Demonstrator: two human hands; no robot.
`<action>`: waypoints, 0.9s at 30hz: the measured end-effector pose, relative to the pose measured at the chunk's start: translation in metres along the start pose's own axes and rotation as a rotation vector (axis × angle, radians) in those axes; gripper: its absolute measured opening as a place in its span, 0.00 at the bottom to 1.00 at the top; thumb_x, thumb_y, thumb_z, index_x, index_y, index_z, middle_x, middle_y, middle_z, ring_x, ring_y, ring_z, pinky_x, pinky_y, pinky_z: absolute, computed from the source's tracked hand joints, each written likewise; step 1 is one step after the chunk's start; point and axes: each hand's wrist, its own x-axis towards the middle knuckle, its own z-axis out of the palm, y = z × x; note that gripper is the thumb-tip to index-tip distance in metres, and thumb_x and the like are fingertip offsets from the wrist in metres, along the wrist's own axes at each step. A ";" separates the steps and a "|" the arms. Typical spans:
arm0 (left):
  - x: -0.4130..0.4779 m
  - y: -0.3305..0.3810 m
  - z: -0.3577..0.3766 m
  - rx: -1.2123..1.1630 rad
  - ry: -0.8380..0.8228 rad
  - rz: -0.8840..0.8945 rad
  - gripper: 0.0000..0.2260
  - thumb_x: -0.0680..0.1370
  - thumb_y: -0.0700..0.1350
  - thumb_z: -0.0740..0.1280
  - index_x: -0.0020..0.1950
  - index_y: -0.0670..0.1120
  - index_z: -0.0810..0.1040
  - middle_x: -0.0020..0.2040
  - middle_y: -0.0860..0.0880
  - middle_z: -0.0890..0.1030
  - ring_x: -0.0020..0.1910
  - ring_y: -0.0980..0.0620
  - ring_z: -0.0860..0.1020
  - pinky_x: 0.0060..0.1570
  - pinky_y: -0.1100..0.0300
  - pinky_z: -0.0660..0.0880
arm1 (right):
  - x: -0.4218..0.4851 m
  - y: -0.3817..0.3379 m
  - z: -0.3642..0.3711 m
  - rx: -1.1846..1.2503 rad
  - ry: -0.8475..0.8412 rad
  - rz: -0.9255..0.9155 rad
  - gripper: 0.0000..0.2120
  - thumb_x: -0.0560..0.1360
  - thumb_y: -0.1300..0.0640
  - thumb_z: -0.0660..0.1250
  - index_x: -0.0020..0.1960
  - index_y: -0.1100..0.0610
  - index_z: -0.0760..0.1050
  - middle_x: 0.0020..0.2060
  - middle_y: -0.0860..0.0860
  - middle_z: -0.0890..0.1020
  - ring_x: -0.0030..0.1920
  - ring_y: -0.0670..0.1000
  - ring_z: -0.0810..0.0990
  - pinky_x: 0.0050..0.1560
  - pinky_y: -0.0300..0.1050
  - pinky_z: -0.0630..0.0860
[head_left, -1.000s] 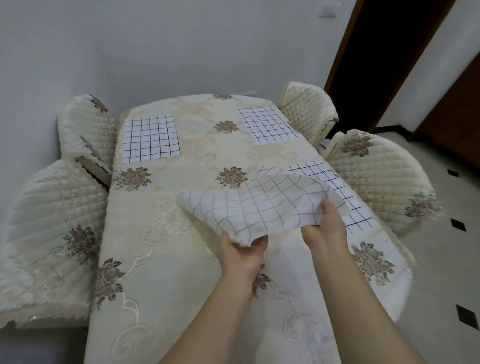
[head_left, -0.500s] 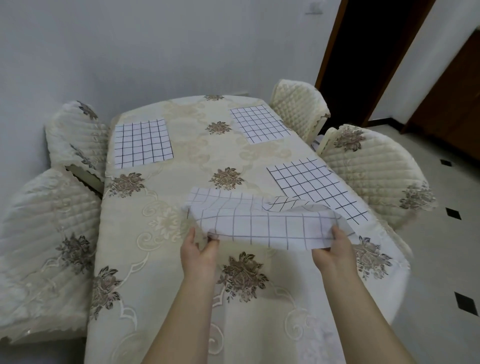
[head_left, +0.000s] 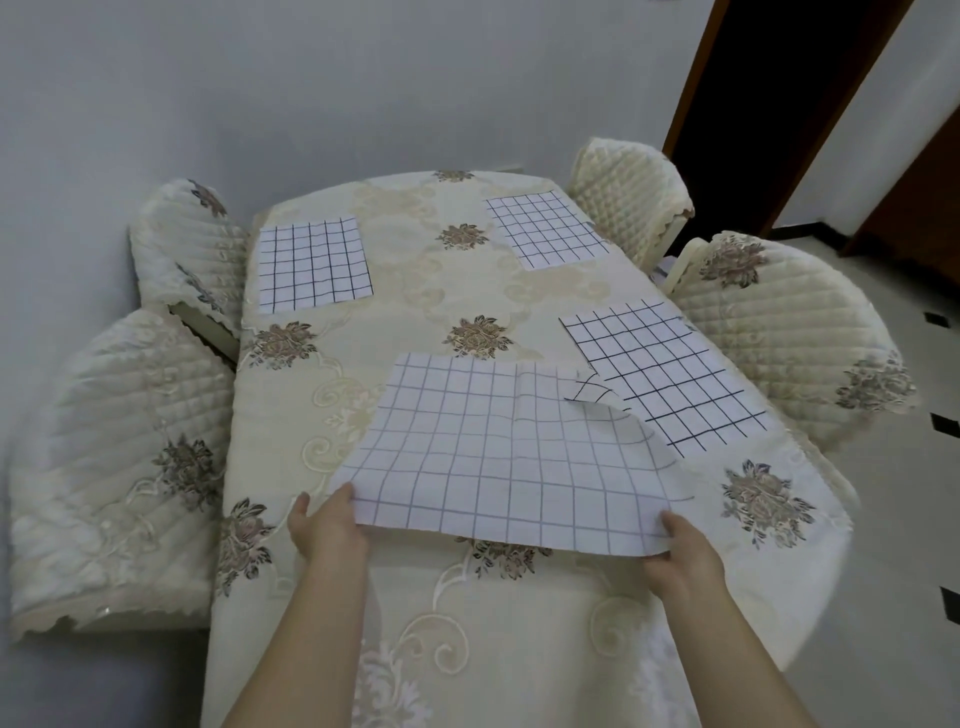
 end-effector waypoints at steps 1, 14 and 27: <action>0.005 -0.001 -0.006 0.040 0.010 0.011 0.34 0.70 0.30 0.71 0.73 0.45 0.65 0.67 0.39 0.73 0.58 0.43 0.77 0.60 0.47 0.74 | 0.006 0.003 -0.004 -0.027 -0.007 0.010 0.16 0.76 0.65 0.65 0.63 0.63 0.73 0.59 0.59 0.78 0.45 0.57 0.79 0.57 0.57 0.76; 0.027 0.003 -0.082 0.519 0.025 0.140 0.10 0.75 0.38 0.70 0.55 0.38 0.81 0.53 0.43 0.82 0.53 0.44 0.79 0.59 0.53 0.76 | 0.007 0.024 -0.021 -0.357 -0.068 0.053 0.09 0.77 0.67 0.64 0.57 0.65 0.73 0.59 0.62 0.78 0.41 0.58 0.78 0.40 0.56 0.80; 0.045 0.024 -0.145 0.483 0.057 0.074 0.07 0.73 0.35 0.71 0.50 0.37 0.81 0.49 0.39 0.82 0.46 0.43 0.80 0.53 0.50 0.77 | 0.005 0.055 0.017 -0.497 -0.187 0.037 0.17 0.77 0.69 0.61 0.66 0.67 0.71 0.61 0.64 0.76 0.42 0.57 0.78 0.22 0.48 0.78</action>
